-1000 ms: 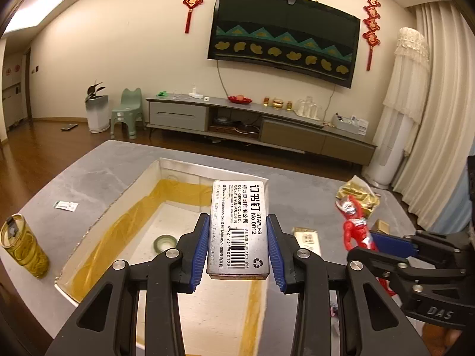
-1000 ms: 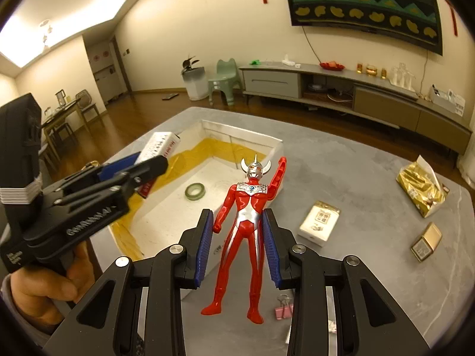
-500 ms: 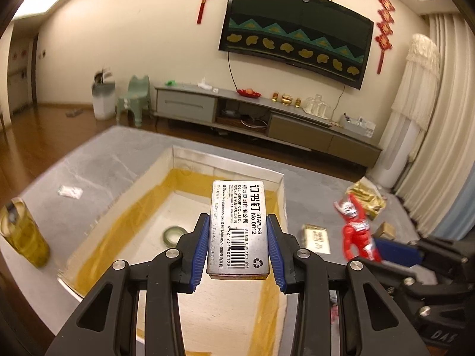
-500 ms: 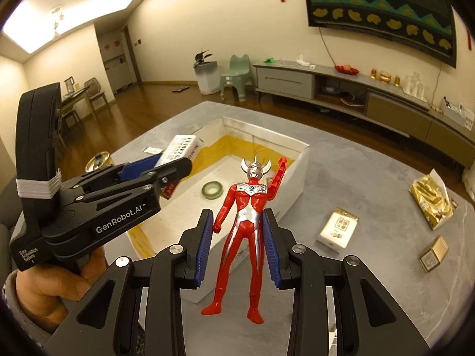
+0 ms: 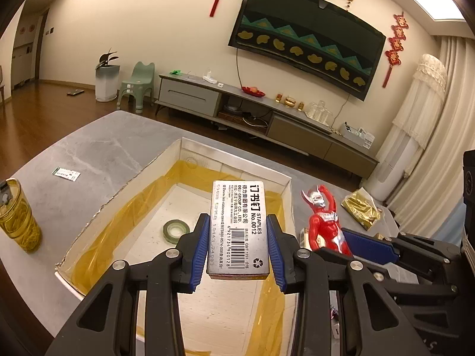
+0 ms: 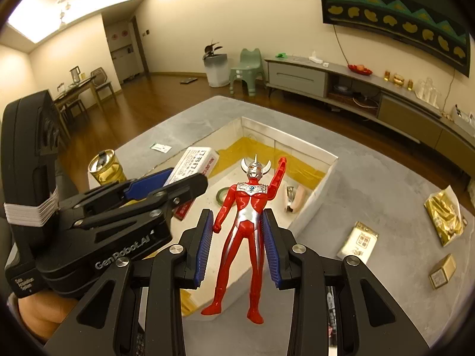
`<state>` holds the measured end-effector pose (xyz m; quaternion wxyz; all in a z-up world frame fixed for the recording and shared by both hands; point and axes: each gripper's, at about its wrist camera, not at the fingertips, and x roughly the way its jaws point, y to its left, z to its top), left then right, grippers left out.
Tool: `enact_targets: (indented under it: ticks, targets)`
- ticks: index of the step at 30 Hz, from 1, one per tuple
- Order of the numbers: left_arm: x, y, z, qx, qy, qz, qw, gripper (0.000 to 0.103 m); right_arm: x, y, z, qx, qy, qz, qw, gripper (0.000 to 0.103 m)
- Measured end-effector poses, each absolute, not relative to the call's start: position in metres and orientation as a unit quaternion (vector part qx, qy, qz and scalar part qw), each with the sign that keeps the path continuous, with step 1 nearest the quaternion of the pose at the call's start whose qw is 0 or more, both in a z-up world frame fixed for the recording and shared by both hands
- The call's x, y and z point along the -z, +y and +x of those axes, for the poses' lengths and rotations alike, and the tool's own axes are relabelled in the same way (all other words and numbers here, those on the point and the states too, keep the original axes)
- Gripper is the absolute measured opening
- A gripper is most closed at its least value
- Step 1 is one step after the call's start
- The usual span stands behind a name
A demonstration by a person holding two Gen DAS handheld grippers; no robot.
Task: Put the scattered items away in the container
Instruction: 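Carry the red figure in the right tool and staples box in the left tool over the white box, then open the right tool to drop the figure while the left tool drops the staples box into the box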
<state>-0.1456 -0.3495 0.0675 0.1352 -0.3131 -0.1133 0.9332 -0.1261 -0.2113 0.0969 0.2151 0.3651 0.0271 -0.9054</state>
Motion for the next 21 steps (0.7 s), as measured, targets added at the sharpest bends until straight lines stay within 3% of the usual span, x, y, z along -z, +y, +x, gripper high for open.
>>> enact_targets:
  ticks: [21]
  targets:
    - [-0.041, -0.384, -0.163, -0.917, -0.164, -0.351, 0.091, 0.039, -0.071, -0.24, -0.179, 0.89, 0.055, 0.404, 0.205, 0.035]
